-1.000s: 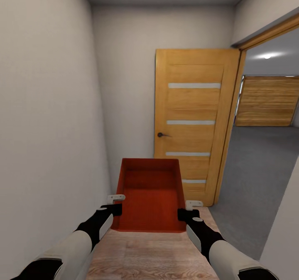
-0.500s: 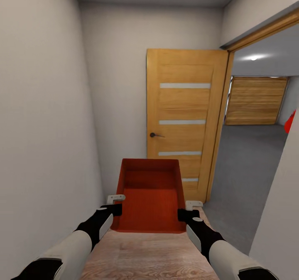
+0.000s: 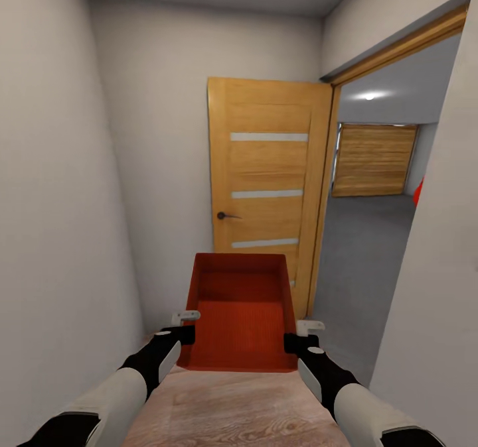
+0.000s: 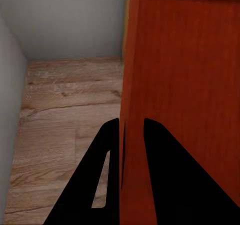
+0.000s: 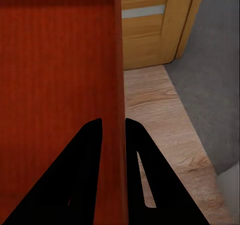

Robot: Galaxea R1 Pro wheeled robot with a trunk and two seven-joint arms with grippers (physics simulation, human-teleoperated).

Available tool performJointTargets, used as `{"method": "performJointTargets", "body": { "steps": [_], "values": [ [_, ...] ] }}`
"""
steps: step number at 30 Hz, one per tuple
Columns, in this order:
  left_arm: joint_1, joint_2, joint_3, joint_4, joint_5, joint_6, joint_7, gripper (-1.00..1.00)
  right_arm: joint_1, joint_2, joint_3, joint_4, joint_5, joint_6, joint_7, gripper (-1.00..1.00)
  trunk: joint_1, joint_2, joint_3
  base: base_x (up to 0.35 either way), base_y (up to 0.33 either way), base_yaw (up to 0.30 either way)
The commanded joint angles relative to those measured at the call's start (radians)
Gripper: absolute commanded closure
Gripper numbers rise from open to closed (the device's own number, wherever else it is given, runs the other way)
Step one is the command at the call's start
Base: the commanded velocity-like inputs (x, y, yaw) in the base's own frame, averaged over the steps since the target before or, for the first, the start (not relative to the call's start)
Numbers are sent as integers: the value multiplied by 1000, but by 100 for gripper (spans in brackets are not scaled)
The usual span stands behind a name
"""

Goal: Move the two storage containers from the living room to the garage. In the garage, place one container on the floor and stack the other container on top of it (either order is fine).

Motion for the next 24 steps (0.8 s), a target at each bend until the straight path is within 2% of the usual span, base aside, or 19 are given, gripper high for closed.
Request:
{"method": "performJointTargets", "body": {
  "steps": [1,24],
  "values": [
    [0,9,23,-21,-19,-41,10,100,0,-4,-11,3,-11,0,-8,100,0,-1,-1,0,0,-242],
    [0,8,23,-20,-18,-41,10,100,0,-4,-11,3,-11,-3,-8,100,0,-1,-1,0,0,-242]
  ]
}}
